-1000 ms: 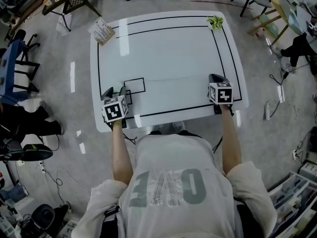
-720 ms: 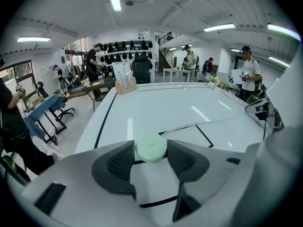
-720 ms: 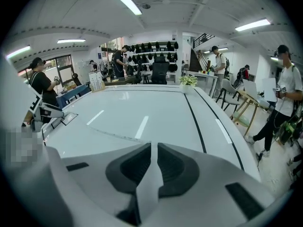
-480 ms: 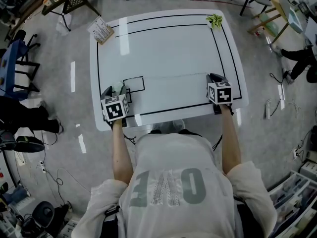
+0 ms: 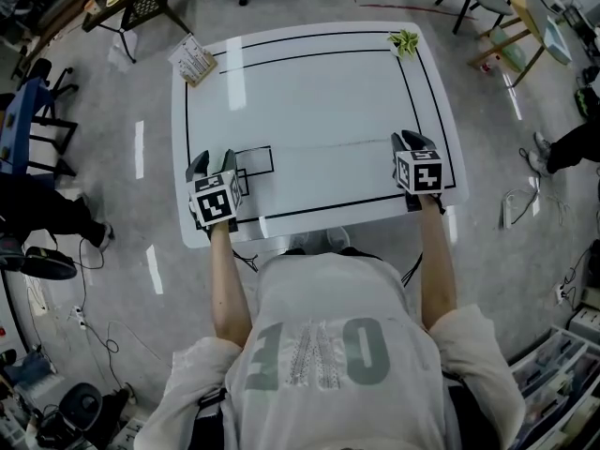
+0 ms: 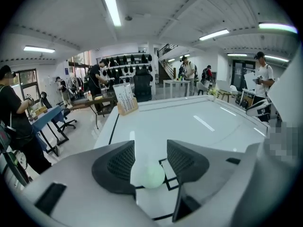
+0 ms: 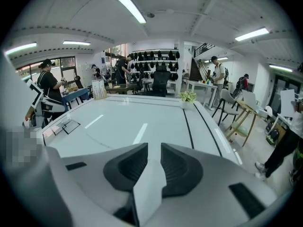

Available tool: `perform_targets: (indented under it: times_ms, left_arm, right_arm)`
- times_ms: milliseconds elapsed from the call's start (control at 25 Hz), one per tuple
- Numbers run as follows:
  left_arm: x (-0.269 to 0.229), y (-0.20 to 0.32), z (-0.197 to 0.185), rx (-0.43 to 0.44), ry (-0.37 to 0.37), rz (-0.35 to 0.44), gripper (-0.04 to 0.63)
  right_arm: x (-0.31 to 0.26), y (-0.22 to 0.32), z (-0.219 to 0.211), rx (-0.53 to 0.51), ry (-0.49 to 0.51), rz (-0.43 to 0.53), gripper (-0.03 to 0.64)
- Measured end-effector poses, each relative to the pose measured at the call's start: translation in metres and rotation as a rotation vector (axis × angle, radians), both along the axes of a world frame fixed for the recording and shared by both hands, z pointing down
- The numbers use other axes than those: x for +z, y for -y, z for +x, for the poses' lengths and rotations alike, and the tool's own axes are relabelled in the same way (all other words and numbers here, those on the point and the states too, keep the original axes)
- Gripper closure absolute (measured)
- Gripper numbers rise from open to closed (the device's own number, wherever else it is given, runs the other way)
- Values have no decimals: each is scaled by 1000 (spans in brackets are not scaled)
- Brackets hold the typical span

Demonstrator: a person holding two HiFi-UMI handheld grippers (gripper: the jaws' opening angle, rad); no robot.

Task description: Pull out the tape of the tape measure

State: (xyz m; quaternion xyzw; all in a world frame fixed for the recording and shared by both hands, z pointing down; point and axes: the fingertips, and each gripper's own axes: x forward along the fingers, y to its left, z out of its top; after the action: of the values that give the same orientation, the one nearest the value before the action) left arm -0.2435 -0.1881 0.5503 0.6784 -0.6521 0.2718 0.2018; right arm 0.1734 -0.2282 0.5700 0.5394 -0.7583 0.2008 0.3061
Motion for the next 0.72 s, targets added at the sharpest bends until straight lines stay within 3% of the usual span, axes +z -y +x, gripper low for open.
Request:
perform_targets:
  times_ms: [160, 280, 480, 720]
  left_arm:
    - [-57, 24, 5, 2, 12, 142, 377]
    - [-106, 35, 14, -4, 5, 266, 424]
    - [-179, 34, 46, 26, -13, 458, 509]
    - [-238, 18, 80, 87, -29, 627, 552]
  right_arm:
    - [-54, 19, -8, -4, -18, 139, 541]
    - [-100, 28, -21, -12, 3, 255, 541]
    - [-169, 26, -46, -7, 98, 431, 549]
    - [-220, 8, -72, -15, 207, 575, 569]
